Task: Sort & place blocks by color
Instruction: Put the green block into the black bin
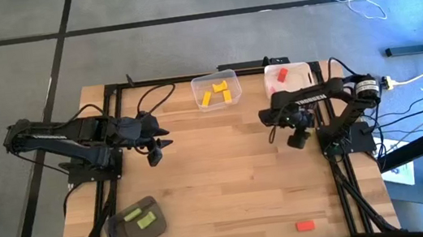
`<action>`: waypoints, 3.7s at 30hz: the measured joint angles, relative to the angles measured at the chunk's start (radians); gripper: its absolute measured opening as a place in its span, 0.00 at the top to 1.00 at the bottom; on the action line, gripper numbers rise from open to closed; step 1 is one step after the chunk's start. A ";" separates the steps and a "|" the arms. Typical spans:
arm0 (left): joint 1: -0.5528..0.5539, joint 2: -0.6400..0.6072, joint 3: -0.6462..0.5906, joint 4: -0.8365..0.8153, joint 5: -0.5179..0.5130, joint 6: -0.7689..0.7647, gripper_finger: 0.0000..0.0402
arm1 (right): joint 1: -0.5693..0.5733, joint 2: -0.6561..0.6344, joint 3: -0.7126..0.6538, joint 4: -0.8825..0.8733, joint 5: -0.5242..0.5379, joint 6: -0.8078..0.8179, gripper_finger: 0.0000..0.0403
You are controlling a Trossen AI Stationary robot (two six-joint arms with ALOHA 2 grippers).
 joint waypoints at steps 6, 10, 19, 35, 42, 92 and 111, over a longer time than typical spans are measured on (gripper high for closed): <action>0.000 0.000 0.000 0.000 -0.003 0.000 0.59 | 0.000 0.000 -0.050 0.032 0.091 0.003 0.58; 0.000 0.000 0.000 0.000 -0.003 0.000 0.59 | 0.000 0.000 -0.052 0.081 0.090 0.003 0.58; 0.000 0.000 0.000 0.000 -0.004 -0.001 0.59 | -0.001 0.000 -0.051 0.137 0.068 0.026 0.58; 0.000 0.000 0.000 0.000 -0.004 -0.002 0.59 | -0.002 0.000 -0.052 0.164 0.029 0.032 0.58; 0.000 0.000 0.000 0.000 -0.004 -0.002 0.59 | -0.002 0.000 -0.136 0.171 0.036 0.051 0.58; 0.000 0.000 0.000 0.001 -0.005 0.000 0.59 | -0.003 0.001 -0.135 0.387 0.035 -0.140 0.67; 0.000 0.000 0.000 0.000 -0.004 0.000 0.59 | 0.019 0.002 0.179 0.397 -0.040 -0.165 0.67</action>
